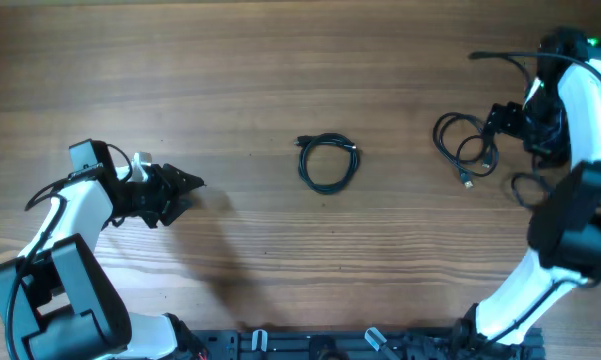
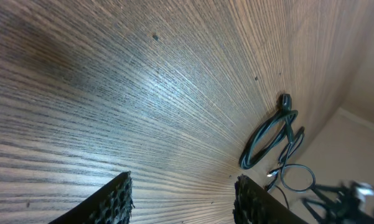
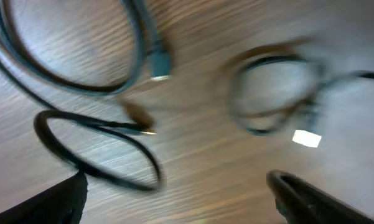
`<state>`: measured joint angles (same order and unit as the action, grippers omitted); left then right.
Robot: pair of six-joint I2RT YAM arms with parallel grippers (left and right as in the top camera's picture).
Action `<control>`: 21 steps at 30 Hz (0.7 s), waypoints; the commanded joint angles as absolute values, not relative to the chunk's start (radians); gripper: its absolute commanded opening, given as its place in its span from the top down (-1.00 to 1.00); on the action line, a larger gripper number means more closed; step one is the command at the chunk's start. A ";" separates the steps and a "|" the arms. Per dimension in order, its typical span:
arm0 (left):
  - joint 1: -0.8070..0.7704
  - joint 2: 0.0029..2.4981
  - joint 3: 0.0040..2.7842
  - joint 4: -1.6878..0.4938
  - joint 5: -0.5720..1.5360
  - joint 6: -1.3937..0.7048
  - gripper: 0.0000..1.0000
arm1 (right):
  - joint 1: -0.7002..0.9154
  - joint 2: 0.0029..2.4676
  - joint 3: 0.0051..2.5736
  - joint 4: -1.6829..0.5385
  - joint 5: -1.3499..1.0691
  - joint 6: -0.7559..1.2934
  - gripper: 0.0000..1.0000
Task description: Untangle cables
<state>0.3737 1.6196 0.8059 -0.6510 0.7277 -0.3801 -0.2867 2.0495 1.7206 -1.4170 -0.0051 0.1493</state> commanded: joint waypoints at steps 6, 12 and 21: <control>0.370 1.620 0.804 -0.655 0.720 -0.371 -0.12 | -0.521 2.163 1.711 -1.522 -1.182 -0.358 -0.99; 0.370 1.620 0.804 -0.655 0.720 -0.371 -0.13 | -0.699 2.163 1.711 -1.563 -1.505 -0.414 -0.99; 0.370 1.620 0.804 -0.655 0.720 -0.372 -0.13 | -0.779 2.164 1.711 -1.347 -1.472 0.080 -0.99</control>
